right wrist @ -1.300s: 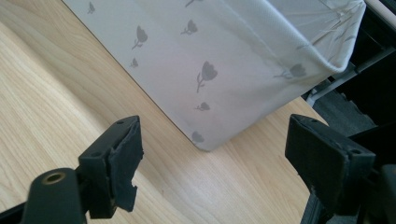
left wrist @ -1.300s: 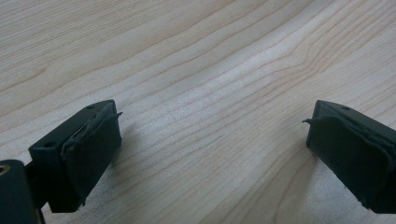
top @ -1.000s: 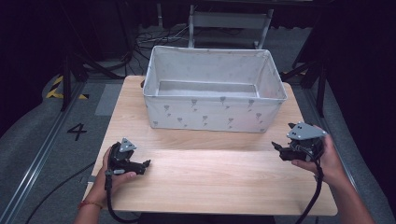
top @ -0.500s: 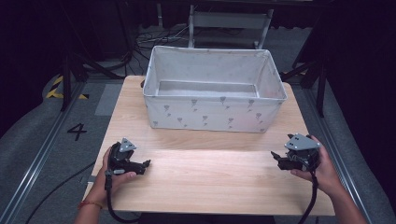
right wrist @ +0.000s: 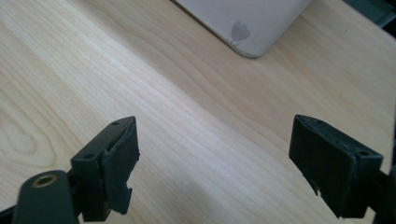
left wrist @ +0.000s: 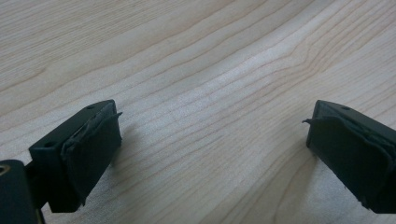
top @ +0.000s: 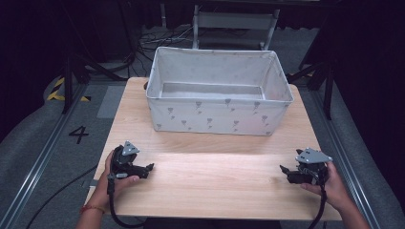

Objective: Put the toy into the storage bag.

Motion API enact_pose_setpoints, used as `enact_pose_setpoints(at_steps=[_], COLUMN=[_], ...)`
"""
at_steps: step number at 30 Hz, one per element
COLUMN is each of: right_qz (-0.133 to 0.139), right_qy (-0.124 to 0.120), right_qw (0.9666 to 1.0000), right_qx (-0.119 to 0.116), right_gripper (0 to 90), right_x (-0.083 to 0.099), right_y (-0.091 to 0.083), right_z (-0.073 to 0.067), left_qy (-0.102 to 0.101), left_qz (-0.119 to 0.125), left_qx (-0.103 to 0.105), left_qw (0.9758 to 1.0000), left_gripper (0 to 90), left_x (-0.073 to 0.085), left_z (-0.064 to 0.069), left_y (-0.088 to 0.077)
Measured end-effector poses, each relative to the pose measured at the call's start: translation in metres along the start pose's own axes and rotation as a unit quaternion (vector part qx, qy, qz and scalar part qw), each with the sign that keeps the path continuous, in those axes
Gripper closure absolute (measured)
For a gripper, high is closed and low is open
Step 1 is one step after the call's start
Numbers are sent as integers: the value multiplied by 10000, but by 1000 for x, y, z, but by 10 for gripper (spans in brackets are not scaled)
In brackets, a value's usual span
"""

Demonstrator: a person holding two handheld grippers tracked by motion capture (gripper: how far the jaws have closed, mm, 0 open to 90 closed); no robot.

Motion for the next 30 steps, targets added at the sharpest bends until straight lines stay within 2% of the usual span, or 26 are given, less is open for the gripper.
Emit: enact_pose_setpoints(at_steps=[6,10,13,18,30], right_qz=[21,82,117,-16,-32], right_qy=[363,911,1017,1353,1363], right_qw=[9990,9948,9933,9878,9880], right_qx=[-274,-457,-531,-768,-722], right_gripper=[165,171,162,150,141], right_x=[25,39,44,47,47], right_y=[6,14,16,19,19], right_z=[0,3,4,7,7], left_qy=[1,1,1,-6,-11], left_qz=[1,-2,1,3,-9], left_qx=[0,1,1,0,5], left_qw=[10000,10000,10000,10000,10000], left_gripper=[35,35,35,35,32], left_x=[0,0,0,0,0], left_z=[0,0,0,0,0], left_y=[0,0,0,0,0])
Point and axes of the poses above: each handheld gripper's, and its own axes: y roughly forward along the jaws, x roughly out of its underside, z roughly to its right, the point moved 8 cm from there along y, roughly forward along the jaws, and after that the axes turned 5 degrees about -z, right-handed, at the moved point
